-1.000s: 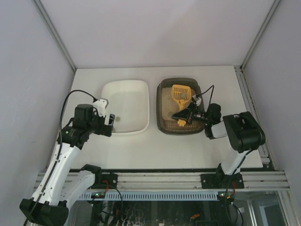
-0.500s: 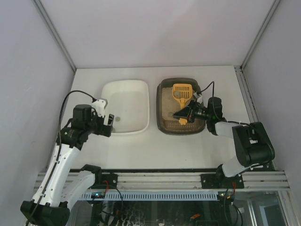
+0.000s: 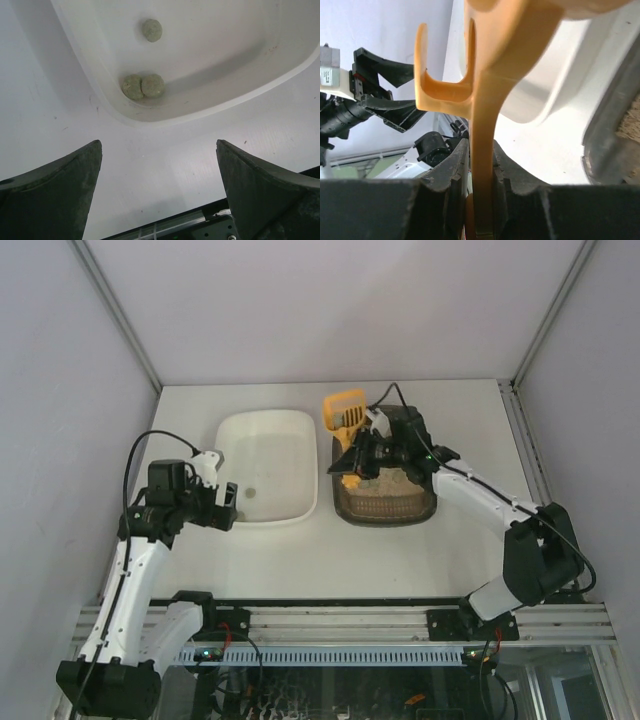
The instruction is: Clean the litter box
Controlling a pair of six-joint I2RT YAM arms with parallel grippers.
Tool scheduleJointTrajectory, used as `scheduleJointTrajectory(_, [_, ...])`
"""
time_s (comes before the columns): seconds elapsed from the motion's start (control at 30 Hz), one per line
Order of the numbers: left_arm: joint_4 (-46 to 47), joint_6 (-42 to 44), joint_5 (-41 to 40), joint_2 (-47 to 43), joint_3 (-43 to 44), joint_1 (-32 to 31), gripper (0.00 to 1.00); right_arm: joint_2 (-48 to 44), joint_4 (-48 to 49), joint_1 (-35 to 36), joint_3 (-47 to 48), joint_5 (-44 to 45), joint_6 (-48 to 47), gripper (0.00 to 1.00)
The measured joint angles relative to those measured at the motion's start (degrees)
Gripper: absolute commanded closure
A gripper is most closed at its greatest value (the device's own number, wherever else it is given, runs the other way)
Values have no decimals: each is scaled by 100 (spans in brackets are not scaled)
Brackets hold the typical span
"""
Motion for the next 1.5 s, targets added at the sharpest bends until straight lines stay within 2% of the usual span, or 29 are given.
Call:
scheduleJointTrajectory(0.13, [-52,42,105,122,0,72,0,260,-1521,667,1410,802,-616,100])
scheduleJointTrajectory(0.3, [-72,46,177,162,0,181,0,1217,-3200,1414,3016,1937,-1322,100])
scheduleJointTrajectory(0.43, [-72,46,188,205,0,304,0,2413,-4708,2127,4540,3322,-1810,100])
scheduleJointTrajectory(0.57, [-72,46,190,223,0,450,0,3801,-6146,2903,6492,4881,-2190,100])
scheduleJointTrajectory(0.7, [-74,46,195,223,0,522,0,4675,-7082,3370,7722,6050,-2435,100])
scheduleJointTrajectory(0.83, [-74,50,212,229,0,542,0,4784,-7661,3591,7827,6763,-2544,100])
scheduleJointTrajectory(0.97, [-74,55,216,236,0,544,0,4765,-7849,3547,7753,7132,-2579,100])
scheduleJointTrajectory(1.5, [-72,55,219,229,0,544,0,4553,-7715,3515,7451,7145,-2763,100])
